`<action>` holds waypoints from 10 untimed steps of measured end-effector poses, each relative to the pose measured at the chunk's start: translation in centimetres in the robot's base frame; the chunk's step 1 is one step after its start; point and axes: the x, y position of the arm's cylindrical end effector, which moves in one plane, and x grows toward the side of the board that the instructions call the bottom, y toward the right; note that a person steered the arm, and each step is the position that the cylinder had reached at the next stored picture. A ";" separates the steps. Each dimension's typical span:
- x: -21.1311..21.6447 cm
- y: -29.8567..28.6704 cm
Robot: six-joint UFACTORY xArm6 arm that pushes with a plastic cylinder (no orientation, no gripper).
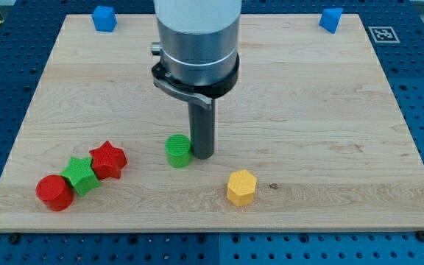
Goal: Push the green circle closer to the red star
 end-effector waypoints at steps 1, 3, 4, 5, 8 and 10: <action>-0.5 -0.8; -2.0 -1.2; -1.5 -2.4; -0.5 -3.9; 4.5 -5.0; 5.9 -5.0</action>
